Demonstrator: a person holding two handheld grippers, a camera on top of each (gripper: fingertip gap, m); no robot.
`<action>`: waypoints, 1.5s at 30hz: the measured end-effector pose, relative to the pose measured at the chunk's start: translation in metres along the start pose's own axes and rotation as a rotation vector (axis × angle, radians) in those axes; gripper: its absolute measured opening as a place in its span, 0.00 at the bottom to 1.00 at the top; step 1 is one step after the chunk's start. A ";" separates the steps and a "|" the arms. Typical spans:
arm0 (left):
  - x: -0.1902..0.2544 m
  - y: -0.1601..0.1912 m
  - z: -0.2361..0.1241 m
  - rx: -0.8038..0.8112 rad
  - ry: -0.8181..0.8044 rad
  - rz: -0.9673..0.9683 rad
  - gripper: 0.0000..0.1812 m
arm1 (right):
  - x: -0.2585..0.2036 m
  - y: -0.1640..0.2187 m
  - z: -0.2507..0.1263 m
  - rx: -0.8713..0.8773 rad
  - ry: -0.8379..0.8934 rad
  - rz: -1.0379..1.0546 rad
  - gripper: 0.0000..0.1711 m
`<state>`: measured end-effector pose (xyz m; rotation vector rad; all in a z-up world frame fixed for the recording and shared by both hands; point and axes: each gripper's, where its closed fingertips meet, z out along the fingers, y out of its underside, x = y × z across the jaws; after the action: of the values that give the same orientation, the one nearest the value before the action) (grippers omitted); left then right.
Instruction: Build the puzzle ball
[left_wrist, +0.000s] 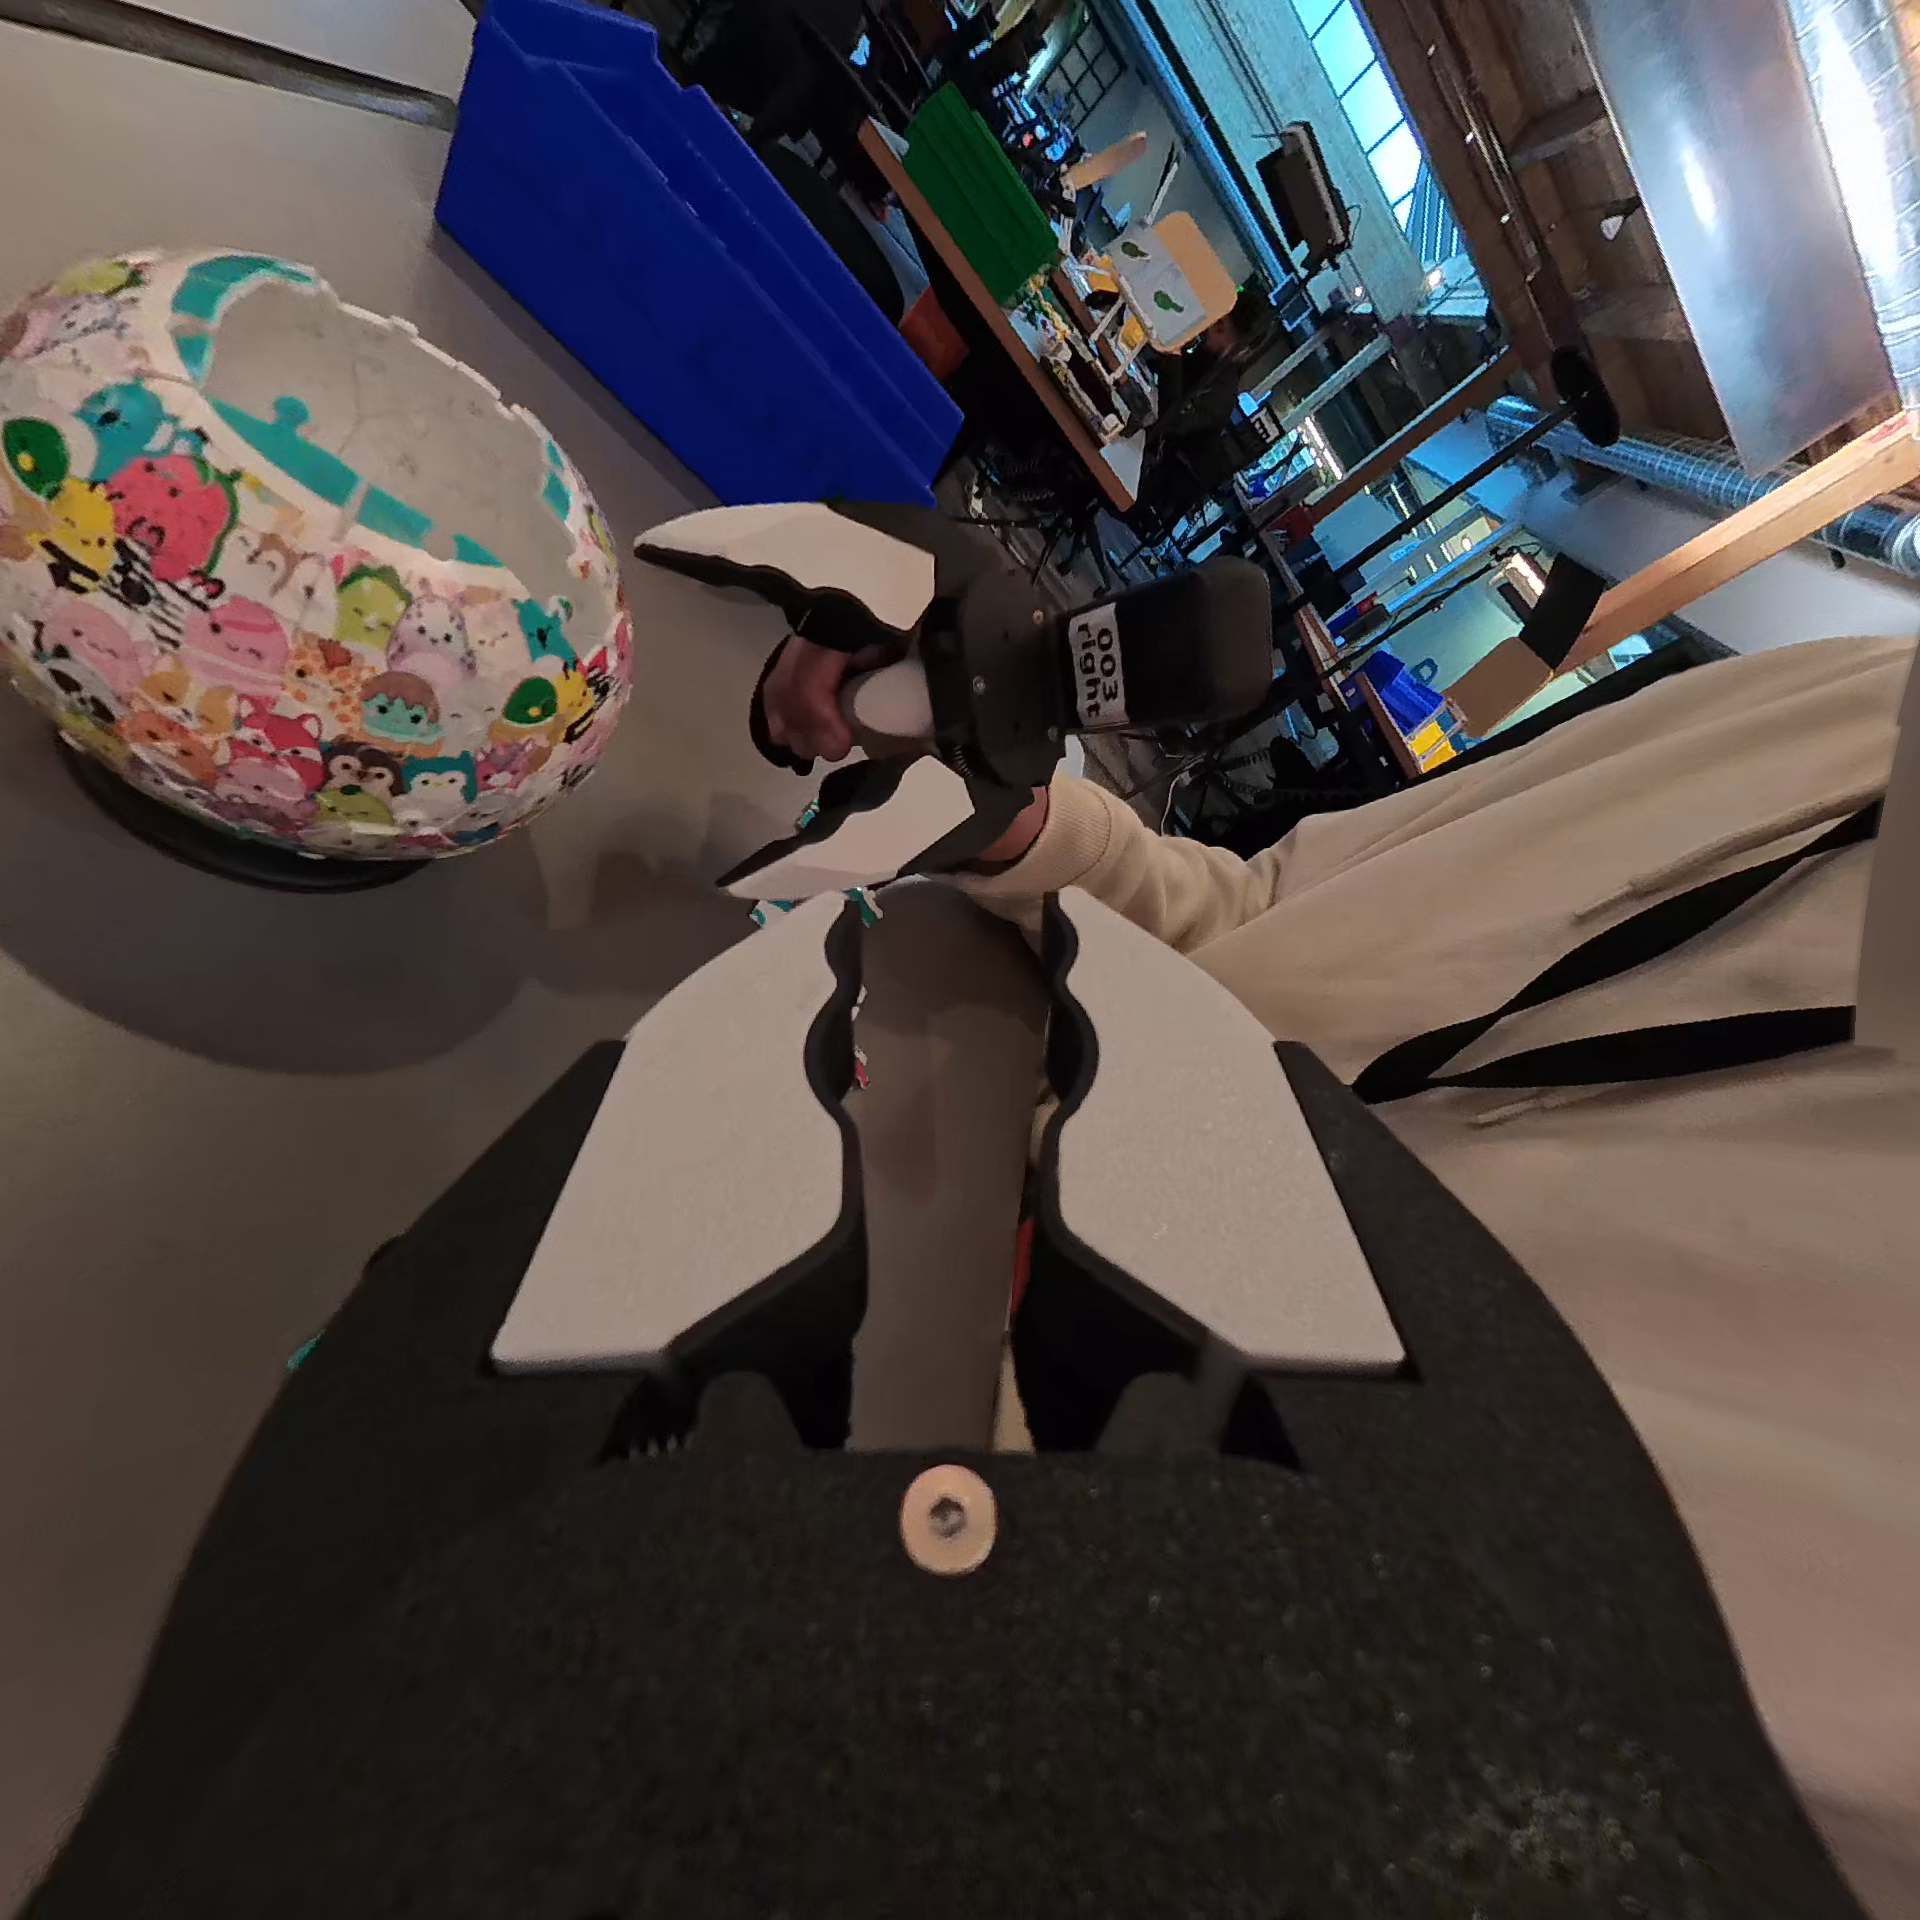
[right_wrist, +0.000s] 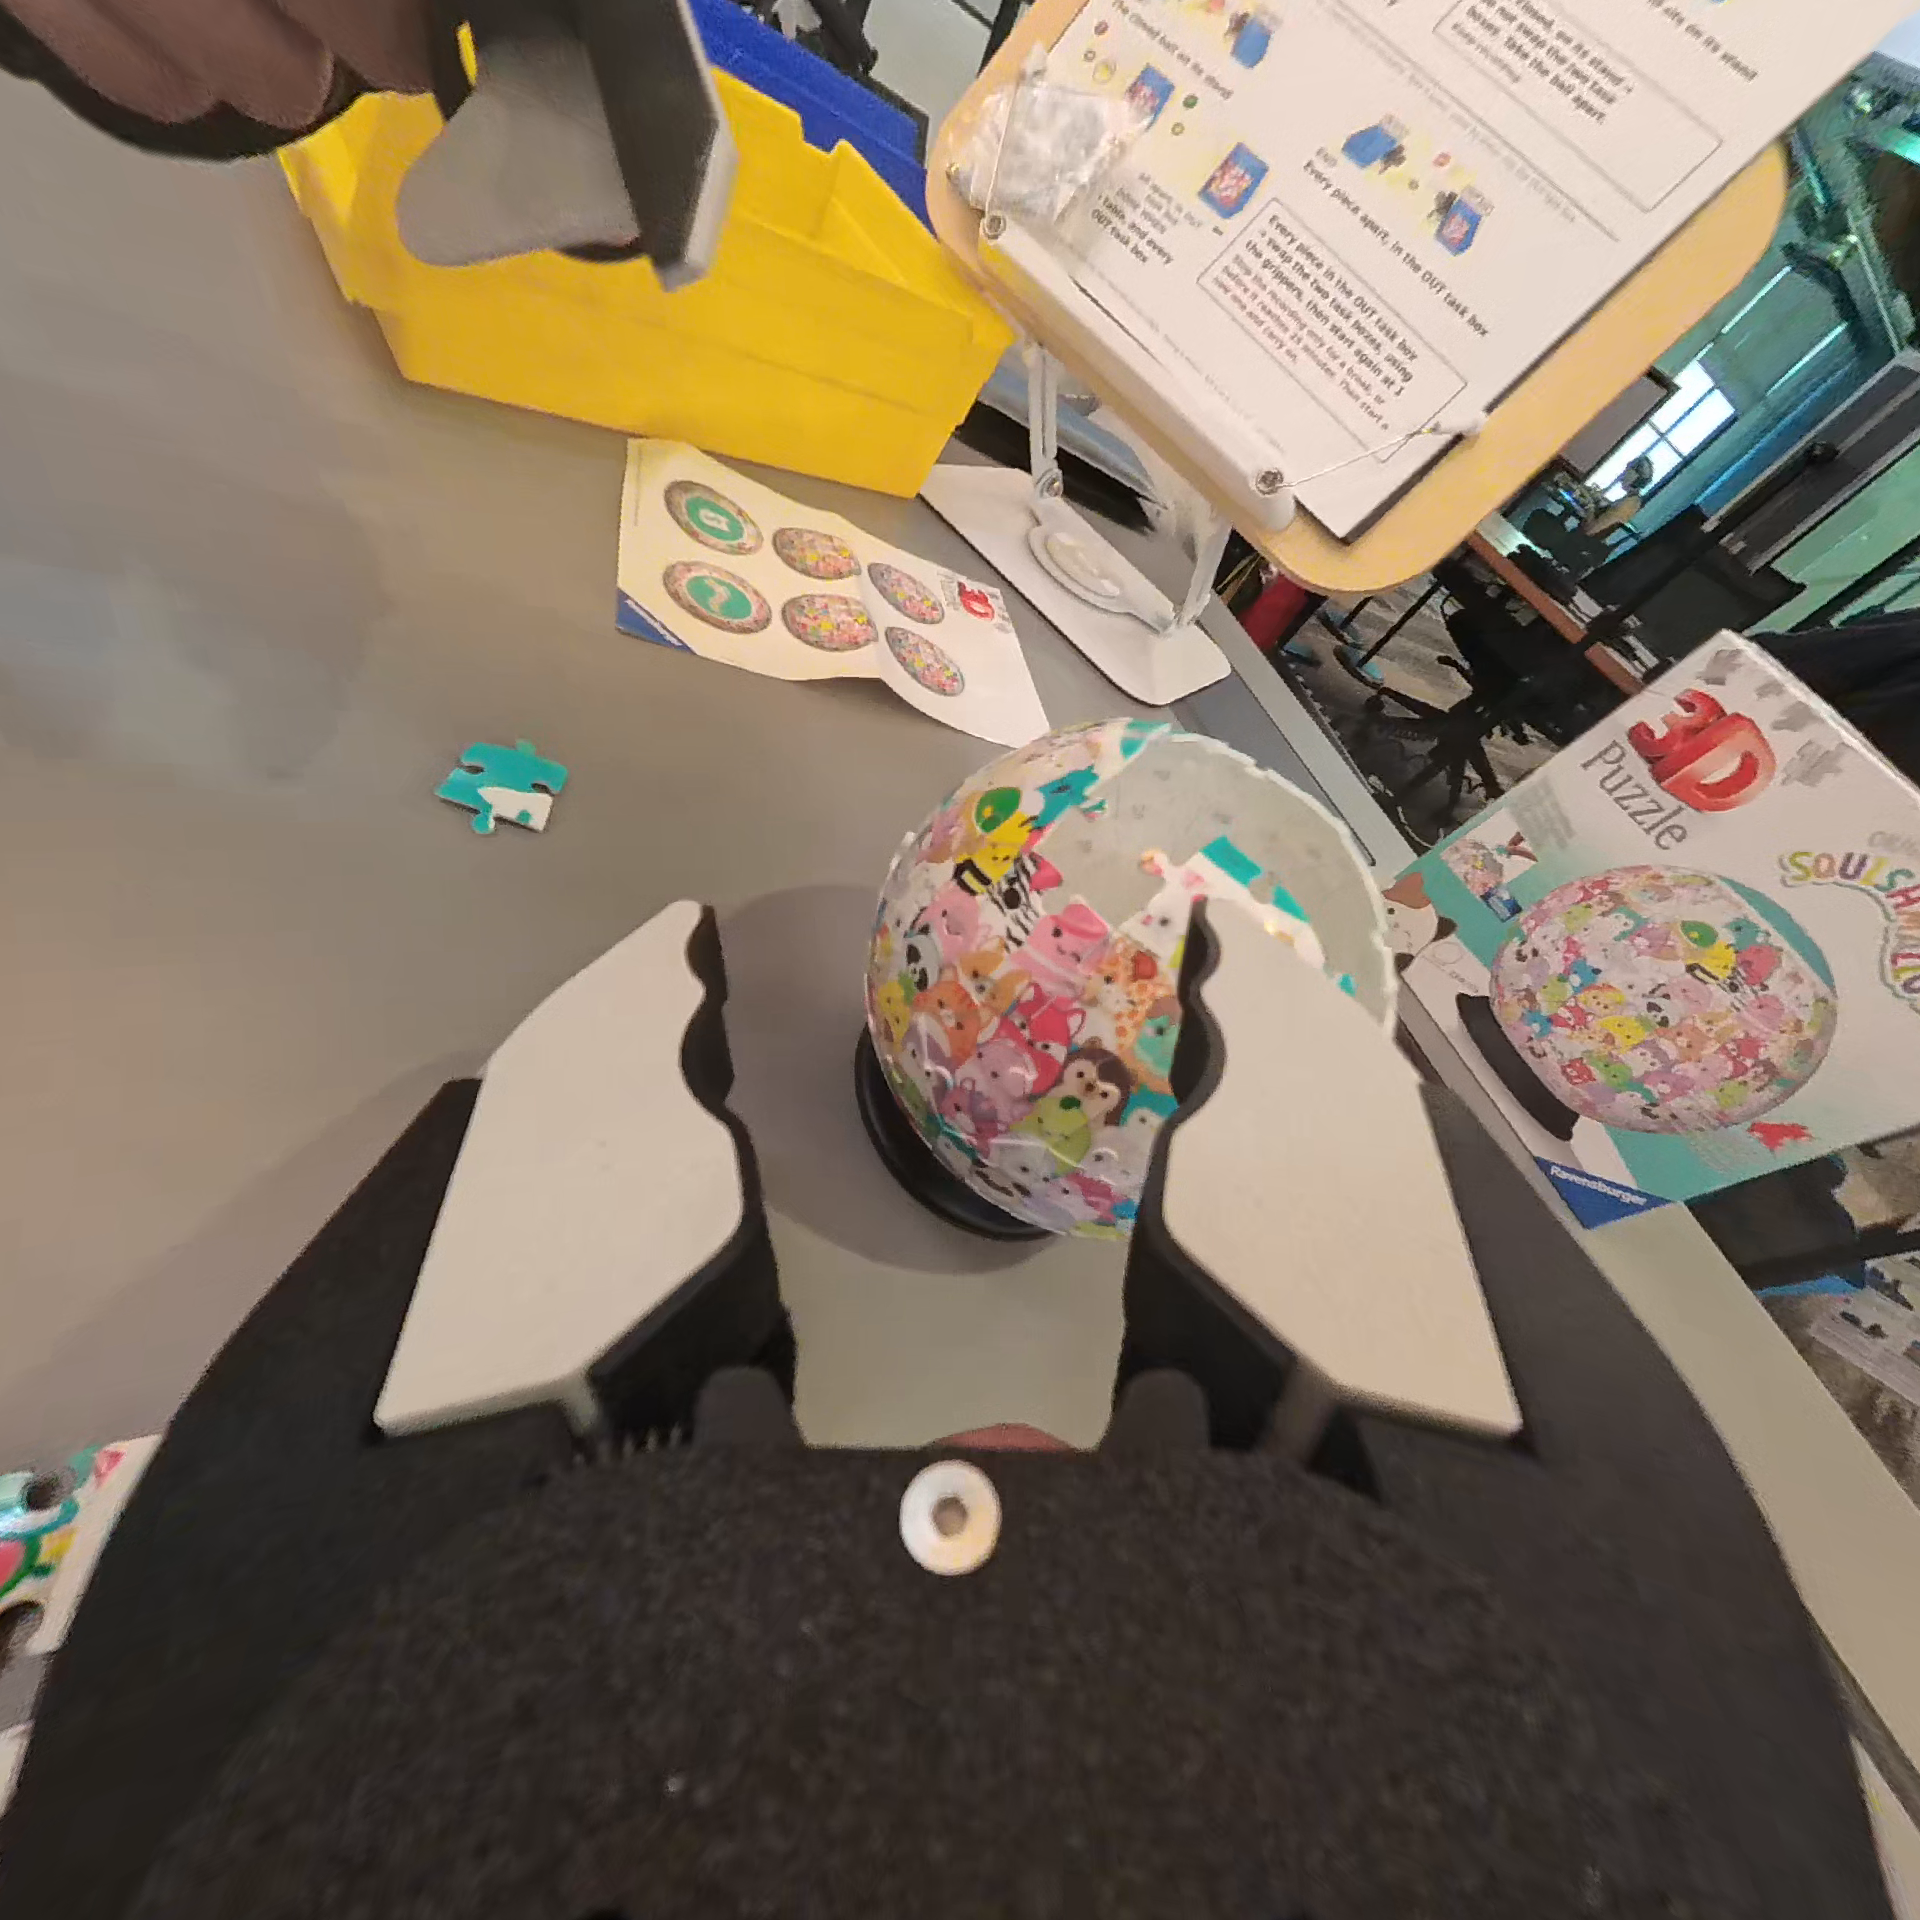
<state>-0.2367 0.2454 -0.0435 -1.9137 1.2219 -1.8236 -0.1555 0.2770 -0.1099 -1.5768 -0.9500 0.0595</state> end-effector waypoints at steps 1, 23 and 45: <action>0.000 0.001 0.000 0.007 0.003 -0.005 0.18 | -0.003 0.001 0.001 -0.002 -0.009 -0.015 0.48; -0.006 0.027 0.002 0.048 0.017 -0.078 0.19 | -0.016 0.010 0.004 -0.013 -0.015 -0.036 0.45; -0.027 0.140 0.115 -0.256 -0.442 0.554 0.23 | -0.062 0.094 -0.181 -0.207 -0.180 0.525 0.15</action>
<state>-0.1852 0.1336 -0.1794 -1.7206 1.6522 -0.9488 -0.0505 0.1010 -0.1697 -2.0070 -0.6690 0.4901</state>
